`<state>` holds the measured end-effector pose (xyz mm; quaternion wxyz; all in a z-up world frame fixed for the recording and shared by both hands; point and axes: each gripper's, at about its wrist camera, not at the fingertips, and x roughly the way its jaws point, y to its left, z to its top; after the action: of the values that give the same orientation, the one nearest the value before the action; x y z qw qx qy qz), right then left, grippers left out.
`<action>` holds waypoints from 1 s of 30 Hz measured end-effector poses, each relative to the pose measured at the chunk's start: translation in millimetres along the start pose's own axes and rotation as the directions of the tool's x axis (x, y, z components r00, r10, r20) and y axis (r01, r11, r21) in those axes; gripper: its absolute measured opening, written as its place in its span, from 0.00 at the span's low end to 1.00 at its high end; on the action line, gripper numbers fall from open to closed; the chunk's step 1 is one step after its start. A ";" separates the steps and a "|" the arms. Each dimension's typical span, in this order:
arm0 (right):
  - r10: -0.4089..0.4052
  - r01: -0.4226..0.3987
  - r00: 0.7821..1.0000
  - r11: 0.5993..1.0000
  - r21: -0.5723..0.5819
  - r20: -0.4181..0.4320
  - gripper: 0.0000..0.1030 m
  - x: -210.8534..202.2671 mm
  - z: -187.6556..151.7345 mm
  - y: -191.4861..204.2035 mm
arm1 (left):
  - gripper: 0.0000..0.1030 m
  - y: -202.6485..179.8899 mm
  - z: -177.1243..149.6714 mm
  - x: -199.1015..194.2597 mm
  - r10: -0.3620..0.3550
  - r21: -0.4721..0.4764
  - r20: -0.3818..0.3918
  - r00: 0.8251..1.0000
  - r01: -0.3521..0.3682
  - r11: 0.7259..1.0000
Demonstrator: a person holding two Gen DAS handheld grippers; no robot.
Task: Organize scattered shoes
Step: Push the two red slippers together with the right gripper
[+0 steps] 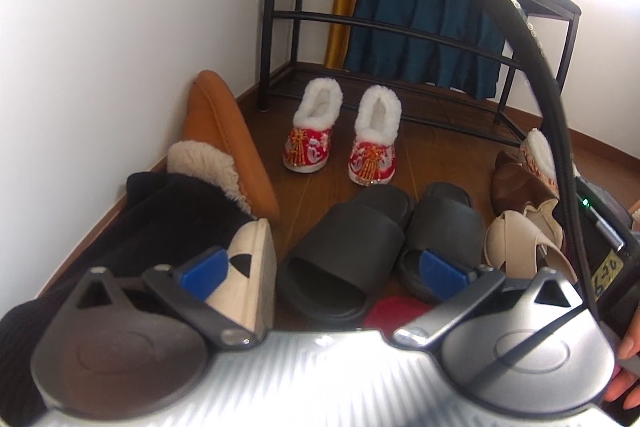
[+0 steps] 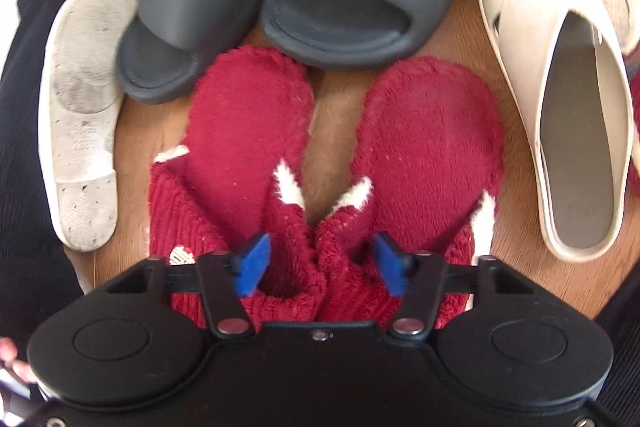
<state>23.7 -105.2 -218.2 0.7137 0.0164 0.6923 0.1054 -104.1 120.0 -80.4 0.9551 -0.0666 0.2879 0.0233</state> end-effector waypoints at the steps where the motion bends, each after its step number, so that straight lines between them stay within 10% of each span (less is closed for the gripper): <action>1: -0.004 0.004 1.000 1.000 0.000 -0.010 0.54 1.6 -0.5 0.9 | 1.00 0.3 -0.4 0.0 -0.002 -0.001 0.001 1.000 0.002 1.000; 11: -0.068 0.064 0.996 0.995 -0.078 -0.056 0.61 9.2 -12.6 15.1 | 1.00 5.1 -2.3 1.2 -0.016 -0.021 0.005 1.000 0.016 1.000; 16: -0.072 0.072 0.997 0.992 -0.104 0.003 0.29 -0.2 -27.3 18.7 | 1.00 10.1 -3.0 1.3 -0.011 -0.038 0.004 1.000 0.012 0.999; 30: -0.042 0.059 0.984 0.994 -0.096 0.175 0.25 -63.5 -60.2 -7.4 | 1.00 5.2 3.3 -12.8 -0.021 -0.038 0.054 0.998 0.023 0.999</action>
<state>-36.3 -130.9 -159.4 0.7734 -0.0282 0.6218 0.1202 -113.4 125.6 -71.1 0.9612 -0.0876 0.2609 0.0200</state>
